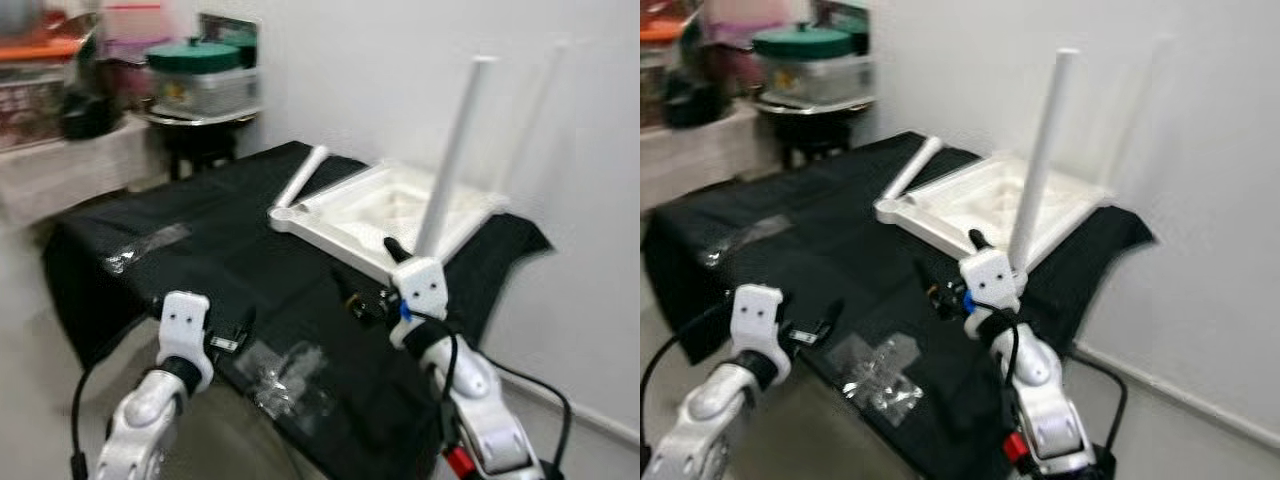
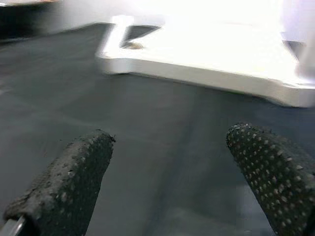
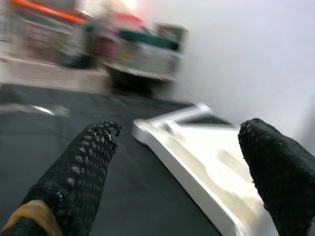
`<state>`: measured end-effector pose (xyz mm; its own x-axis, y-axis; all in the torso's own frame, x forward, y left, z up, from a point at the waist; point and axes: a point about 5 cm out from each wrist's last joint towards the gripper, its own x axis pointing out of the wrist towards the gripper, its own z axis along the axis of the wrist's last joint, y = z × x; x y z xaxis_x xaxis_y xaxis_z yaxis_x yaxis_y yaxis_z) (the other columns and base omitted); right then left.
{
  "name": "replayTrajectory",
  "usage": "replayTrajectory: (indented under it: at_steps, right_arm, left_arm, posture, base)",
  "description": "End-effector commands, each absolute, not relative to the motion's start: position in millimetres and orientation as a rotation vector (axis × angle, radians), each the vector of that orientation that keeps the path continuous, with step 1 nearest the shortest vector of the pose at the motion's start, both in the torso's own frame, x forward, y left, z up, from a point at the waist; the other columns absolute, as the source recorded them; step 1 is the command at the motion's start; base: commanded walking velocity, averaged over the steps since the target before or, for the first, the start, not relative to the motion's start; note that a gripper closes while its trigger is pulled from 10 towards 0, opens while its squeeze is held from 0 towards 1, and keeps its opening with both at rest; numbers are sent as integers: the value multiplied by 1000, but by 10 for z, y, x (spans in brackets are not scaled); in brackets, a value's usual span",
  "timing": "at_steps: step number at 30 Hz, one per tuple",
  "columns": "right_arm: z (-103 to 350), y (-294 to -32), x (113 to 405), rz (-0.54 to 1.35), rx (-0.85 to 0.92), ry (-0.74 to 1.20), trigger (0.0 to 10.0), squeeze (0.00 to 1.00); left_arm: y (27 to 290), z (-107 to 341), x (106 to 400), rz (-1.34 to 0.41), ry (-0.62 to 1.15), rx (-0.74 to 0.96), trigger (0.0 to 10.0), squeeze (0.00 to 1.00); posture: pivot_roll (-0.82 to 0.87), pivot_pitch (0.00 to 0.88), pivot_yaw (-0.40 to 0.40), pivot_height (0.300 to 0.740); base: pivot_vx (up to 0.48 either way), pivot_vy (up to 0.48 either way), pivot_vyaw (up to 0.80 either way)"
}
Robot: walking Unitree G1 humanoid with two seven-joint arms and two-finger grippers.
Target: Building children table
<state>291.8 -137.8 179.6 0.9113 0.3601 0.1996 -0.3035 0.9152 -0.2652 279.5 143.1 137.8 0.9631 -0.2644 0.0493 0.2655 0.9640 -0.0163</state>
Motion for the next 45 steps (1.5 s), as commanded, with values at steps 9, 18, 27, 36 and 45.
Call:
replayTrajectory:
  at_steps: [9,18,27,36,45]
  right_arm:
    - [1822,-1341,2935,344,-225,-266,10000,0]
    - [1813,-1333,2935,343,-224,-265,10000,0]
    - [1845,-1307,2965,343,-239,-290,10000,0]
    - [1854,-1285,2987,345,-333,-307,10000,0]
    - [1878,-1328,3025,307,-258,-305,10000,0]
  left_arm:
    - [1487,1365,2795,-270,-39,-12,10000,0]
    - [1492,1355,2790,-270,-36,-10,10000,0]
    - [1506,1387,2789,-262,-66,-6,10000,0]
    - [1499,1406,2803,-259,-77,-8,10000,0]
    - [1484,1417,2805,-265,-86,-16,10000,0]
  posture:
    - [42,0,-39,740]
    - [46,0,-43,740]
    - [49,0,-45,740]
    - [50,0,-47,740]
    - [50,0,-48,740]
  base:
    - [0,480,-800]
    - [0,480,-800]
    - [0,257,-356]
    - [0,0,178]
    - [0,0,356]
